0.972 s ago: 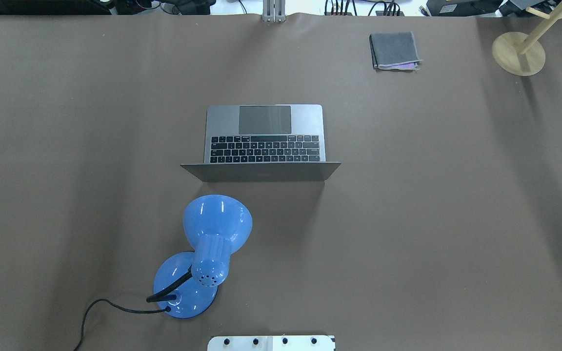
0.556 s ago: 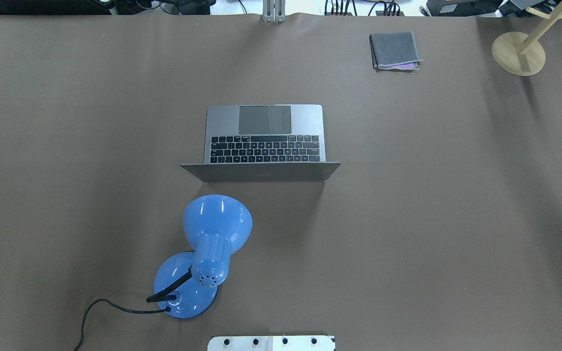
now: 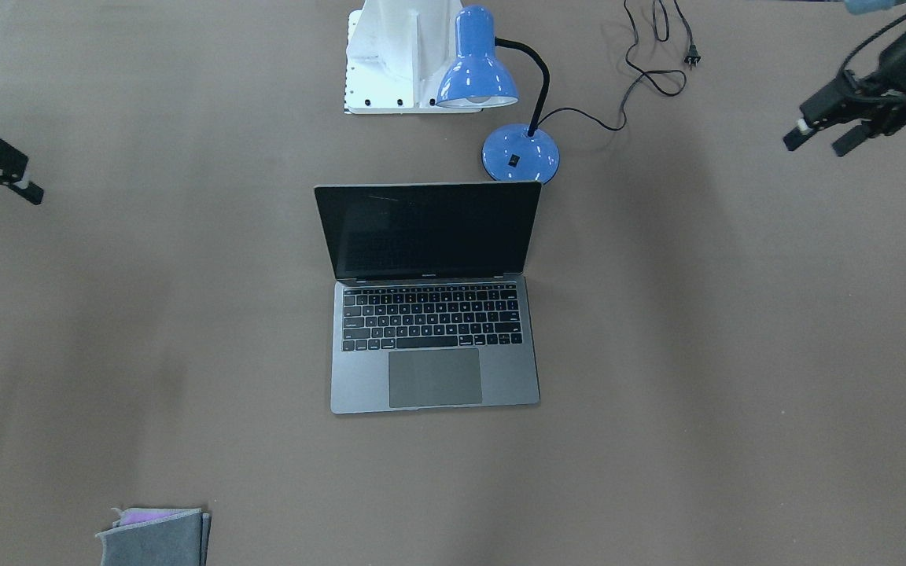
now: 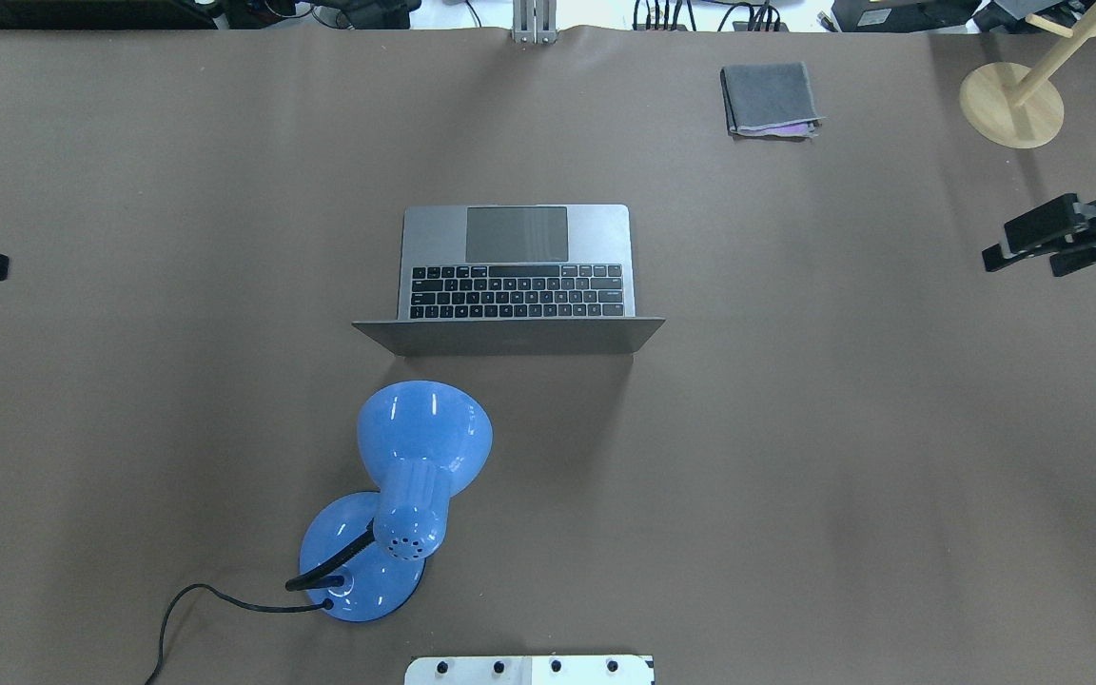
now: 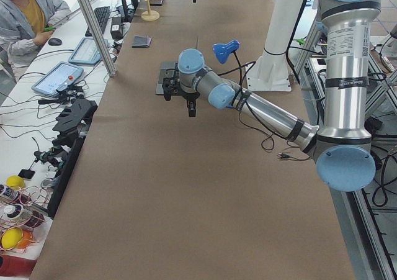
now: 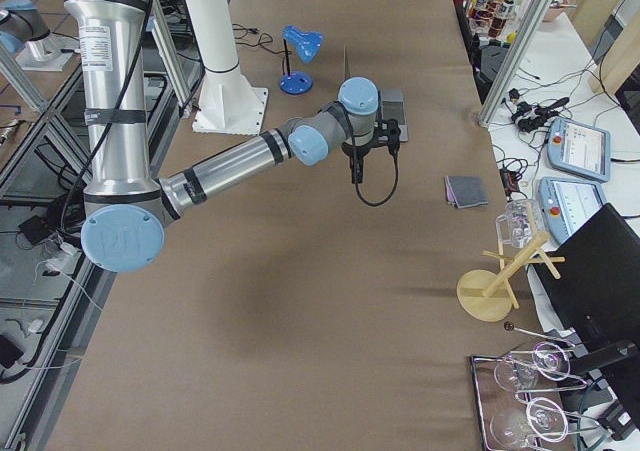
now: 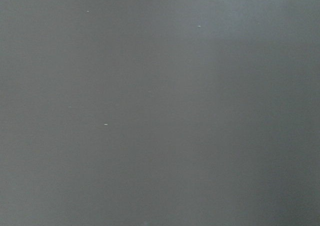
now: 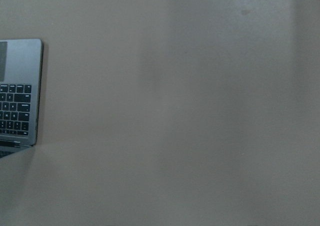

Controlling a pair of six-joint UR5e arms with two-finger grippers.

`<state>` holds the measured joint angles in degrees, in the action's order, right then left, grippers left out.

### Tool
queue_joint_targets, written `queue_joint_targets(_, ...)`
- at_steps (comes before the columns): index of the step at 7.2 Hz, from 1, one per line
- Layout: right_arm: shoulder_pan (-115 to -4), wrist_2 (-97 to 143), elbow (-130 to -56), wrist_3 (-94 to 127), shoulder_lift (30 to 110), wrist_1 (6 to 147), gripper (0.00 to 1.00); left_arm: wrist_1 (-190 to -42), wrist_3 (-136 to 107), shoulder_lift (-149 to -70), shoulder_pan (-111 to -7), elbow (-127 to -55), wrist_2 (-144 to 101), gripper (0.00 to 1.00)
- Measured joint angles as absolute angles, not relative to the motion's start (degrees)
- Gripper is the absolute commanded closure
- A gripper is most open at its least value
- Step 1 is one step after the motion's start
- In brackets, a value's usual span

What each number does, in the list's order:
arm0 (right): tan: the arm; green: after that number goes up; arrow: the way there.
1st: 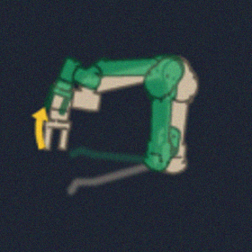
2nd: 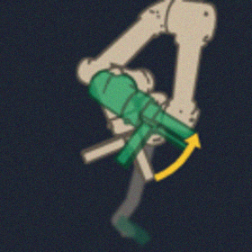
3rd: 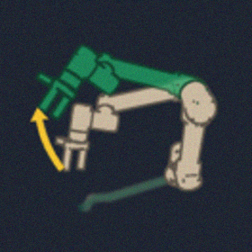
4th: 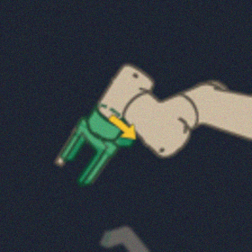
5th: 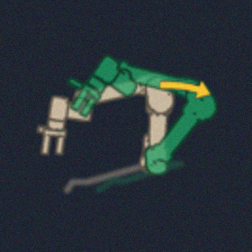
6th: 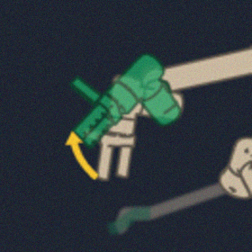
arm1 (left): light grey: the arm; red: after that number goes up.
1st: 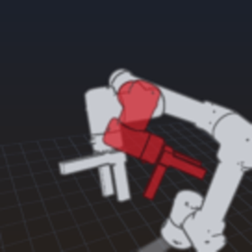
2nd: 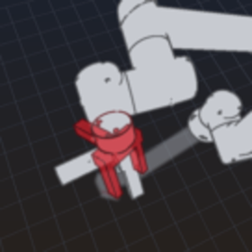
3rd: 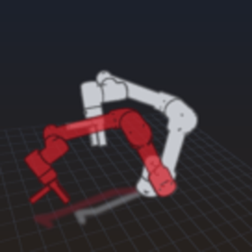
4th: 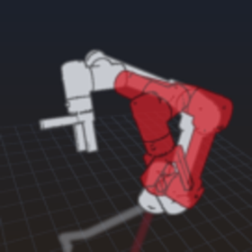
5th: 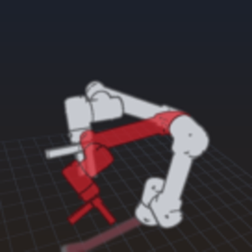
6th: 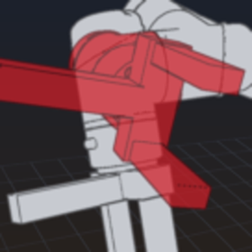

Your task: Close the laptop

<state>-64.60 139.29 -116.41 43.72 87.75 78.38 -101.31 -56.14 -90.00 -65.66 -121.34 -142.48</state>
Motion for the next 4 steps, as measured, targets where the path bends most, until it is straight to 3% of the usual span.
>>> queue_joint_targets(1,-60.3,138.2,-117.9,51.0,85.7,77.6,0.63,-101.3,-64.0,-93.8,-59.4,-122.0,-140.1,0.78)
queue_joint_targets(2,-56.1,136.7,-118.6,57.5,82.8,77.3,0.91,-101.3,-69.9,-96.8,-53.8,-122.4,-138.0,1.0)
queue_joint_targets(3,-51.5,134.5,-119.0,63.6,79.8,77.2,1.0,-101.2,-74.8,-99.6,-49.1,-122.6,-136.6,1.0)
queue_joint_targets(4,-47.6,132.4,-119.1,68.1,77.4,77.2,1.0,-101.0,-78.7,-102.2,-45.4,-122.4,-135.4,1.0)
